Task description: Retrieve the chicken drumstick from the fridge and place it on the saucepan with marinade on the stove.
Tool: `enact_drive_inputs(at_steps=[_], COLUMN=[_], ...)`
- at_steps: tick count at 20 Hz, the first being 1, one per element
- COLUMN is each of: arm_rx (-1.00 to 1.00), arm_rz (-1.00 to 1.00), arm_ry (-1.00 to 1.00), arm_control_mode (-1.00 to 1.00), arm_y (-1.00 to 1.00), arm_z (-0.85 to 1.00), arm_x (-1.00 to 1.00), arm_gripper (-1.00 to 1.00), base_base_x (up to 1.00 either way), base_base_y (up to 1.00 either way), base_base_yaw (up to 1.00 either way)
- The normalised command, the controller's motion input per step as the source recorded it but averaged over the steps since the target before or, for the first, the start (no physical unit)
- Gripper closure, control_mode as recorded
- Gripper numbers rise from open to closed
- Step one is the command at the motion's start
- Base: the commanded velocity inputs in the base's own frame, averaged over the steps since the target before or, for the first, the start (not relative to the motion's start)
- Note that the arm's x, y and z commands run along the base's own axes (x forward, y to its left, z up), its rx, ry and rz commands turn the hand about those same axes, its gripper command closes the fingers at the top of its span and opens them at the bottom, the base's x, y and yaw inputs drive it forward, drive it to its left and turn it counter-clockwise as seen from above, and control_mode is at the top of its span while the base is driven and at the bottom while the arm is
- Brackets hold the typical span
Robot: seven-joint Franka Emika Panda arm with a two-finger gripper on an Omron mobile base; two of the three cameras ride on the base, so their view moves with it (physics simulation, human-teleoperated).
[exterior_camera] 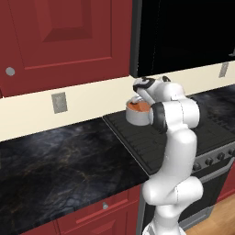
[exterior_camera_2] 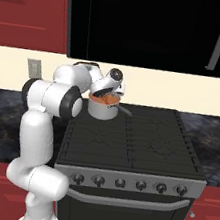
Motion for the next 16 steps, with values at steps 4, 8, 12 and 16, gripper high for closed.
enact_drive_inputs(at_steps=[4, 8, 12, 16], arm_rx=[0.02, 0.05, 0.03, 0.02], arm_rz=[0.00, 0.00, 0.00, 0.00], arm_ry=[-0.19, -0.23, -0.17, -0.13], arm_control_mode=[-1.00, -1.00, -1.00, -1.00], arm_y=[0.00, -0.01, -0.06, -0.17], arm_z=[0.24, 0.01, 0.05, 0.20], arm_x=[-0.32, -0.36, -0.41, -0.49], arm_gripper=[-1.00, -1.00, -1.00, -1.00], base_base_x=[0.00, 0.00, 0.00, 0.00], base_base_y=[0.00, 0.00, 0.00, 0.00], base_base_yaw=[0.00, 0.00, 0.00, 0.00])
